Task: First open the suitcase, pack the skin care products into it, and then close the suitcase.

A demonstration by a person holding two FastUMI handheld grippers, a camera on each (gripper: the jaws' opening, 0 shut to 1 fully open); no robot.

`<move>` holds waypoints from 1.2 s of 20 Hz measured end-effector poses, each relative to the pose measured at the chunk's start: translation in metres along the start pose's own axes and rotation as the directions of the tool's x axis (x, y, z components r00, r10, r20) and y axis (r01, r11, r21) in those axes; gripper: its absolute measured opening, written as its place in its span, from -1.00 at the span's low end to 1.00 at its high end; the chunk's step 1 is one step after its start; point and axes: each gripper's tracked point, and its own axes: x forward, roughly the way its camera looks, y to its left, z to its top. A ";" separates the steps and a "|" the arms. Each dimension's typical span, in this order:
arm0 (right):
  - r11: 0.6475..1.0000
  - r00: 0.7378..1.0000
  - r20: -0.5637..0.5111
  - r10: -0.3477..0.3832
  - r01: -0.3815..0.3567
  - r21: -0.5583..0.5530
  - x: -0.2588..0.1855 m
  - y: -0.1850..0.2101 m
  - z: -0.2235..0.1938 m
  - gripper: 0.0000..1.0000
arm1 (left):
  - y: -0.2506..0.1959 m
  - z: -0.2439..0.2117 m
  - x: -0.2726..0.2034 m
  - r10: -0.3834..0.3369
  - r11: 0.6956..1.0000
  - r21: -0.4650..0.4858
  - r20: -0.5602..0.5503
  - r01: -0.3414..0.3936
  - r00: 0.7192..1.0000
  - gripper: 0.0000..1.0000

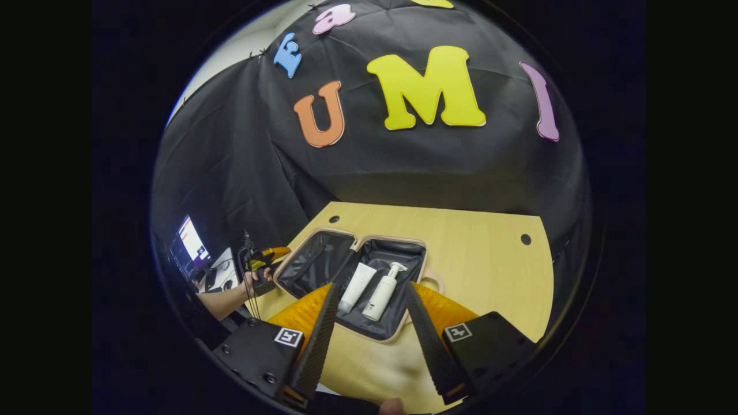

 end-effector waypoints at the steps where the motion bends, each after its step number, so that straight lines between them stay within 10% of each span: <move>1: 1.000 1.000 0.011 0.001 -0.001 -0.009 -0.002 -0.001 0.002 0.41 | 0.002 0.000 0.001 0.010 1.000 0.002 -0.009 -0.010 1.000 0.02; 3: 1.000 0.999 0.047 -0.006 0.007 -0.029 -0.007 -0.001 0.008 0.41 | 0.002 0.003 -0.001 0.039 0.999 -0.002 -0.013 -0.039 0.999 -0.60; 5: 0.997 0.992 0.118 -0.036 0.043 -0.061 -0.013 -0.007 0.020 0.42 | -0.006 0.006 -0.006 0.053 0.998 0.041 -0.001 -0.053 0.999 -0.78; 11: 0.988 0.943 0.318 -0.102 0.132 -0.075 -0.053 -0.024 0.057 0.41 | -0.132 -0.006 -0.041 -0.063 0.960 0.274 0.030 0.052 0.998 -0.85; 19: 0.943 0.822 0.485 -0.298 0.331 0.017 -0.114 -0.084 0.076 0.41 | -0.276 -0.129 -0.065 -0.154 0.824 0.554 0.013 0.122 0.988 -0.85; 24: 0.922 0.800 0.479 -0.362 0.383 0.057 -0.119 -0.118 0.058 0.41 | -0.304 -0.227 -0.057 -0.118 0.649 0.758 0.012 0.068 0.993 -0.85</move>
